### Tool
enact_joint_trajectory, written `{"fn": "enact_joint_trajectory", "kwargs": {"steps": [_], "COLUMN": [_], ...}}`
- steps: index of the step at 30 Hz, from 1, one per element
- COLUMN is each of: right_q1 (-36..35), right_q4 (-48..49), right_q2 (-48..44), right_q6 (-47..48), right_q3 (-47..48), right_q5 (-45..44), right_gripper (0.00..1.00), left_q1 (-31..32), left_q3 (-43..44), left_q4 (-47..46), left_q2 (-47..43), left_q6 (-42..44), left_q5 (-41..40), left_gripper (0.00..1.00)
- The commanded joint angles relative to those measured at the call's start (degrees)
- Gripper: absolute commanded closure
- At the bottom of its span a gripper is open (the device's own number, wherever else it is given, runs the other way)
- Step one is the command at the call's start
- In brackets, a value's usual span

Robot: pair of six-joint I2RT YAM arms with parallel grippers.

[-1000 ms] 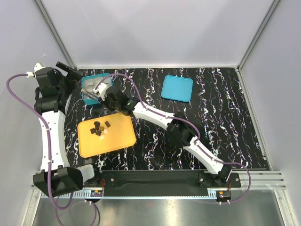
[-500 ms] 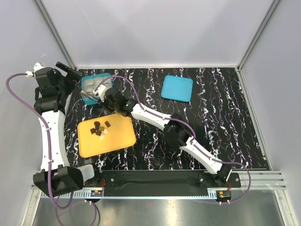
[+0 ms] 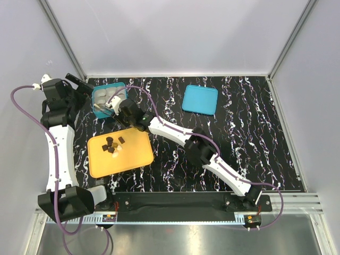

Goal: Pack the chocolate

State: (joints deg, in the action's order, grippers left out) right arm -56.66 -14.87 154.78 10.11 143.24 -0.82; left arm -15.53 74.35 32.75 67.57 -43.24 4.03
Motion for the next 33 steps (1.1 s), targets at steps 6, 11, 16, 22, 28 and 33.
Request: {"fn": "enact_joint_trajectory", "kwargs": {"steps": [6, 11, 16, 22, 28, 33], "right_q1": [0.41, 0.41, 0.41, 0.41, 0.5, 0.5], "right_q4": [2.04, 2.22, 2.31, 3.79, 4.85, 6.61], "right_q2": [-0.36, -0.62, -1.06, -5.26, -11.59, -17.66], "right_q6": [0.09, 0.17, 0.53, 0.7, 1.4, 1.58], "right_q3": [2.4, 2.13, 2.04, -2.5, -6.91, -12.98], "right_q5": [-0.76, -0.76, -0.76, -0.59, -1.2, -1.73], "right_gripper": [0.58, 0.57, 0.57, 0.6, 0.62, 0.63], "left_q1": [-0.38, -0.38, -0.38, -0.47, -0.38, -0.29], "left_q3": [0.1, 0.01, 0.01, 0.54, 0.98, 1.33], "left_q4": [-3.48, -3.57, -3.57, -2.87, -2.34, -1.55], "left_q2": [-1.13, -1.13, -1.21, -1.83, -2.27, -2.62], "left_q6": [1.41, 1.23, 1.49, 2.64, 2.81, 3.34], "left_q5": [-1.04, -0.87, -0.87, -1.66, -0.7, 0.44], "left_gripper": [0.01, 0.01, 0.01, 0.01, 0.01, 0.01]}}
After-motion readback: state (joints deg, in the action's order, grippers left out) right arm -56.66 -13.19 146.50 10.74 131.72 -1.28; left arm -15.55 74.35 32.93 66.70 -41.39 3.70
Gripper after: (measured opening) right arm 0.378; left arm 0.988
